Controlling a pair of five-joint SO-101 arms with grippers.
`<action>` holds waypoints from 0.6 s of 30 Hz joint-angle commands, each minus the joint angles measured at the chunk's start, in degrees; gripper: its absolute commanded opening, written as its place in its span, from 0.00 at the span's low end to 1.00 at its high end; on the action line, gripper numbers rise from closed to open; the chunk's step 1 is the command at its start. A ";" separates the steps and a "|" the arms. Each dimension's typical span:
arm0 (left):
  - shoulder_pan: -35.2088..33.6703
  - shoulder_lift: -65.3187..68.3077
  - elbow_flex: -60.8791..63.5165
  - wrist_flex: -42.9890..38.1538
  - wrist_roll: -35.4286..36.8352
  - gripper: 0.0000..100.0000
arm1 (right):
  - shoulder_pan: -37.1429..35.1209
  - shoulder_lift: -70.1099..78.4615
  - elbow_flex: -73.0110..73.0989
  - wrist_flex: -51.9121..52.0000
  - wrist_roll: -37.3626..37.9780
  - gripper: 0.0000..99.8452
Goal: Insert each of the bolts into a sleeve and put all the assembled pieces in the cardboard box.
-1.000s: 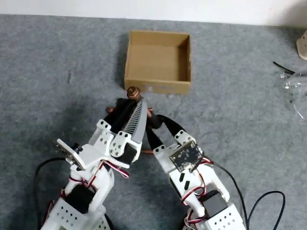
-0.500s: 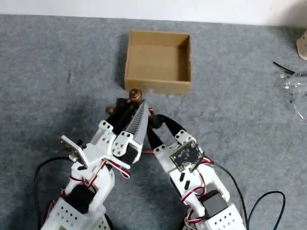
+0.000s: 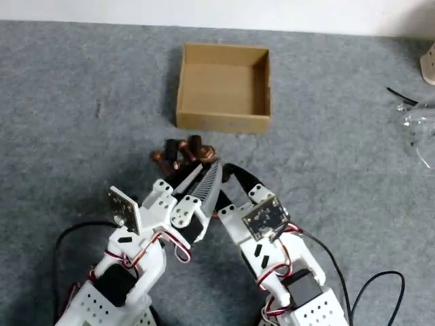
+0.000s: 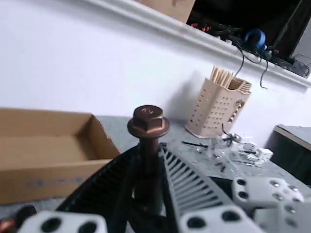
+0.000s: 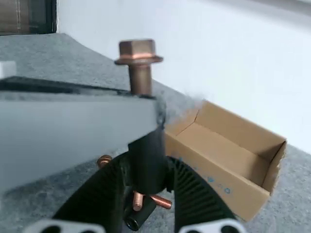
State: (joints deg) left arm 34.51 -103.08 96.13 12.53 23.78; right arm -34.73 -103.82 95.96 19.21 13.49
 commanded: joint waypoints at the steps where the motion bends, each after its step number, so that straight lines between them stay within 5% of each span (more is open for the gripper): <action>1: 0.40 0.66 1.10 2.73 0.26 0.01 | 0.48 -1.45 0.84 -1.89 -1.32 0.00; 11: -2.51 1.10 1.10 2.73 0.18 0.02 | 0.66 -1.45 1.80 -0.84 -1.05 0.00; 18: -0.04 1.10 1.10 5.71 0.26 0.32 | 3.56 -1.45 2.42 -0.57 -1.05 0.00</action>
State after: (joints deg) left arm 32.84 -103.16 96.13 15.60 24.04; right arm -33.32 -103.82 95.96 19.21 12.88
